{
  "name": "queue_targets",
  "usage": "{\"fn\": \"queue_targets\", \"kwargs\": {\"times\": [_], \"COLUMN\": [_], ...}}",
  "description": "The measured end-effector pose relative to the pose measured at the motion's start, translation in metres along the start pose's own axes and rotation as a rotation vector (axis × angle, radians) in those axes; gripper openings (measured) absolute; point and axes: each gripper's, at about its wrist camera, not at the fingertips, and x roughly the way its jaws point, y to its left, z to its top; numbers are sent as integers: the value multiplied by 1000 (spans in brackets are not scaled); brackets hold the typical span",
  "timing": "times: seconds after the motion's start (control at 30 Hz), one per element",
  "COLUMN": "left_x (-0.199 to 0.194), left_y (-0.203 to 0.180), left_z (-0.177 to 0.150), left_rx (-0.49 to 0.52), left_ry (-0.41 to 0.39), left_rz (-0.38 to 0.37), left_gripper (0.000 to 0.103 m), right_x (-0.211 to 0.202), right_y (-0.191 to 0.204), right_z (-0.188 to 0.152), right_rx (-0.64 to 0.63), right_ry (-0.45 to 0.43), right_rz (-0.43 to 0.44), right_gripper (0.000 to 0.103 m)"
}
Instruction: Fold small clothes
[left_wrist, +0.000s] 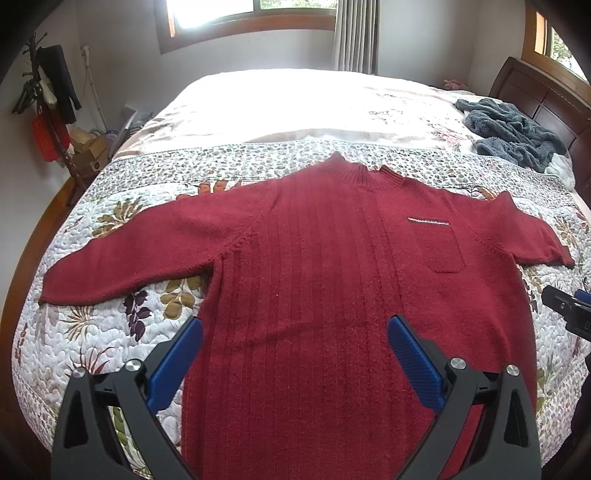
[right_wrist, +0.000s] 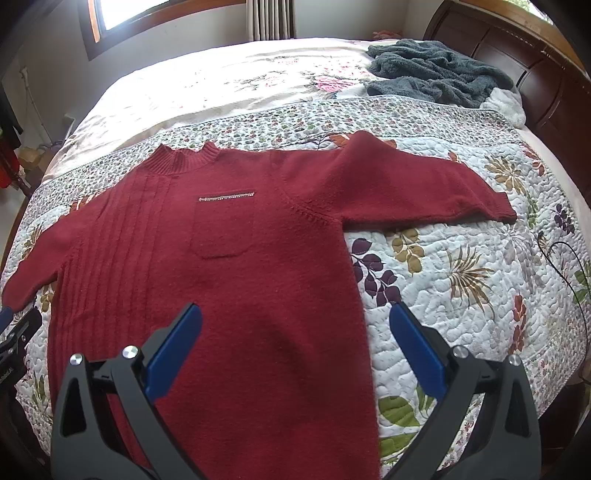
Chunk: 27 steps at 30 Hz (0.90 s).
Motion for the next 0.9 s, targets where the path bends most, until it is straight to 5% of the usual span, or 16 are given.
{"fn": "queue_targets", "kwargs": {"times": [0.9], "left_x": [-4], "left_y": [1], "left_z": [2], "left_rx": [0], "left_ry": [-8], "left_rz": [7], "left_gripper": [100], "right_x": [-5], "right_y": [1], "right_z": [3], "right_rx": [-8], "right_ry": [-13], "right_rz": [-2], "right_gripper": [100]}}
